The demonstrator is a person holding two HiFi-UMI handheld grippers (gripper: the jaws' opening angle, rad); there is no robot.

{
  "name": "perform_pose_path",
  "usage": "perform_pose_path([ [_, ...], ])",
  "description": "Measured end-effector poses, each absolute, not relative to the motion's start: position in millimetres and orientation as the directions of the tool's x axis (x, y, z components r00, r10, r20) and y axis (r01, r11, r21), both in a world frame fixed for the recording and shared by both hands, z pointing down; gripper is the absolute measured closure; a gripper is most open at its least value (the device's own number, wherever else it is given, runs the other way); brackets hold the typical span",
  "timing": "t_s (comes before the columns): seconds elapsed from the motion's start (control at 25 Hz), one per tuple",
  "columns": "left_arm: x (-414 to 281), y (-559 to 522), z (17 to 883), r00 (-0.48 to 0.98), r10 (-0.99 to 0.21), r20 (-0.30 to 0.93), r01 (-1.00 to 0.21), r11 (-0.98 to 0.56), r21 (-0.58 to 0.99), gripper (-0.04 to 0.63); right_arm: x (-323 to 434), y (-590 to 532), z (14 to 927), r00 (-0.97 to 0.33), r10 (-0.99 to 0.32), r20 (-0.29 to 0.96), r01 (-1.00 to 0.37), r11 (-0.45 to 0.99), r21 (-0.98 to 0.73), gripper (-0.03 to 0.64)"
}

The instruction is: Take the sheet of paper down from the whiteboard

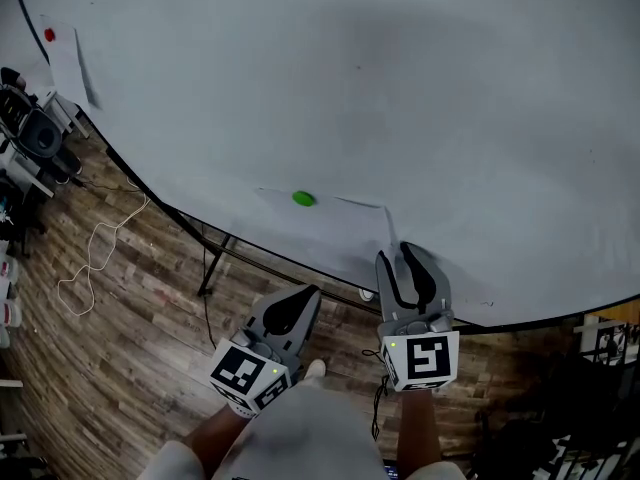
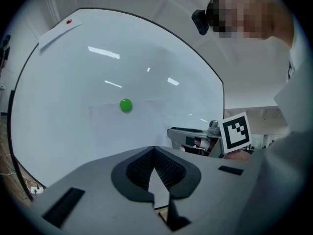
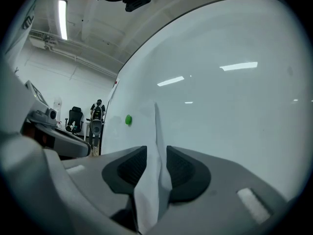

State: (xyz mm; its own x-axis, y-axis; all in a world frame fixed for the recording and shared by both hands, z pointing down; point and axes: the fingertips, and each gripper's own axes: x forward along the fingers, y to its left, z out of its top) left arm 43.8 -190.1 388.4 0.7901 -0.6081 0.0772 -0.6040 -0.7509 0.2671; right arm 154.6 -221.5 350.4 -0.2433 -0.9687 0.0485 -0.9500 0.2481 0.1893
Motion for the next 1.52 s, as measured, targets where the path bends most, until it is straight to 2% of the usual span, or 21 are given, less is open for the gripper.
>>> perform_pose_path([
  [0.16,41.7,-194.3,395.7,0.79,-0.607,0.088,-0.603,-0.744,0.287,0.589,151.8,-228.7,357.6,-0.245,-0.967,0.067,-0.945,0.254,0.208,0.523],
  [0.24,42.8,-193.4,400.8,0.792,-0.603,0.097,-0.601,-0.742,0.296,0.589,150.8,-230.2,362.0,-0.239,-0.968,0.077,-0.944,0.251,0.216,0.525],
  [0.32,43.0,-193.2,404.2,0.793,-0.601,0.101,-0.6,-0.74,0.303,0.589,151.8,-229.6,362.6,-0.23,-0.971,0.073,-0.945,0.24,0.223,0.604],
  [0.64,39.0,-195.0,398.4,0.785,-0.614,0.084,-0.607,-0.736,0.299,0.589,151.1,-226.5,361.5,-0.239,-0.969,0.064,-0.945,0.247,0.213,0.606],
  [0.84,45.1,-191.0,379.6,0.815,-0.577,0.049,-0.567,-0.779,0.269,0.589,150.7,-224.7,361.8,-0.222,-0.973,0.055,-0.957,0.228,0.177,0.606],
  [0.88,45.0,-193.3,376.7,0.809,-0.585,0.049,-0.576,-0.776,0.255,0.588,150.3,-224.7,362.3,-0.218,-0.974,0.055,-0.96,0.225,0.17,0.606],
  [0.96,42.6,-200.8,373.3,0.792,-0.609,0.052,-0.601,-0.76,0.247,0.543,149.6,-223.7,363.9,-0.212,-0.976,0.05,-0.964,0.217,0.153,0.606],
  [1.2,29.8,-222.9,354.0,0.72,-0.693,0.011,-0.669,-0.691,0.271,0.498,147.0,-220.0,362.0,-0.207,-0.977,0.046,-0.968,0.211,0.136,0.606],
  [1.52,19.0,-258.7,337.3,0.595,-0.803,-0.011,-0.769,-0.574,0.282,0.474,147.7,-219.9,358.6,-0.216,-0.975,0.043,-0.968,0.22,0.122,0.606],
])
